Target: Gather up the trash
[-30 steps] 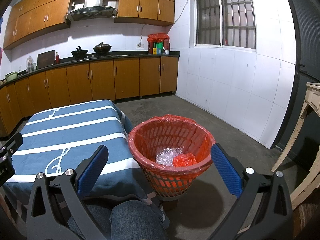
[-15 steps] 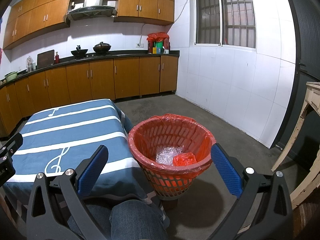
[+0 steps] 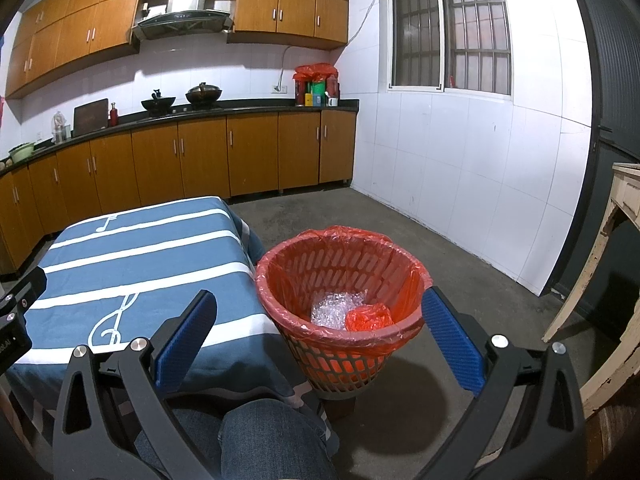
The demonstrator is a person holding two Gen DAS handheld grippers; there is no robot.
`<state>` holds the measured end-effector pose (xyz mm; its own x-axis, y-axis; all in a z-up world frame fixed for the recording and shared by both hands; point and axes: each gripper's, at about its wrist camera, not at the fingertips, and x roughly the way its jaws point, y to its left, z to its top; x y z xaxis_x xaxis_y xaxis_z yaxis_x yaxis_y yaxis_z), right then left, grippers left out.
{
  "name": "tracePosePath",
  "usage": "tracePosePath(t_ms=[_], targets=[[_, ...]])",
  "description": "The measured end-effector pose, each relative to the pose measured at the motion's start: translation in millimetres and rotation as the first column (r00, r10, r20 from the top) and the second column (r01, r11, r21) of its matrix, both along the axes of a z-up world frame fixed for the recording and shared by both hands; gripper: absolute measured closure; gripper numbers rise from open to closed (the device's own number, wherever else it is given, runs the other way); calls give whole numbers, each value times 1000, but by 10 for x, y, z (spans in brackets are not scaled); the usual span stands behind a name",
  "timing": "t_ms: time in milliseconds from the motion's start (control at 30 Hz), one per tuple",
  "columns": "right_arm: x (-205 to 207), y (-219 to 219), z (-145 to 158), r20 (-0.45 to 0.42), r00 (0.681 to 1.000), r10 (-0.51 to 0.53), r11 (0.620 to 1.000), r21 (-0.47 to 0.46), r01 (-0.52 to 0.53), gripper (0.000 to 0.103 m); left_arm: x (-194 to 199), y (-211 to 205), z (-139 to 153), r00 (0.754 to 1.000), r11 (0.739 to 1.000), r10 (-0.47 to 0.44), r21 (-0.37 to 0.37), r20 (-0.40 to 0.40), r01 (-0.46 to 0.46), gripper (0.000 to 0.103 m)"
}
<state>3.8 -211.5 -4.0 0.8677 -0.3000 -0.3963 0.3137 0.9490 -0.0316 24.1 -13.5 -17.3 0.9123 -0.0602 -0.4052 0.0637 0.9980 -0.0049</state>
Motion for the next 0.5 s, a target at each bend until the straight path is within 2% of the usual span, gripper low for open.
tracePosePath(t_ms=[500], targets=[[-12,4,1,-1,1000,0,1000,1,0,2,26,9,11,1000,1000,-6,4,-2,6,4]])
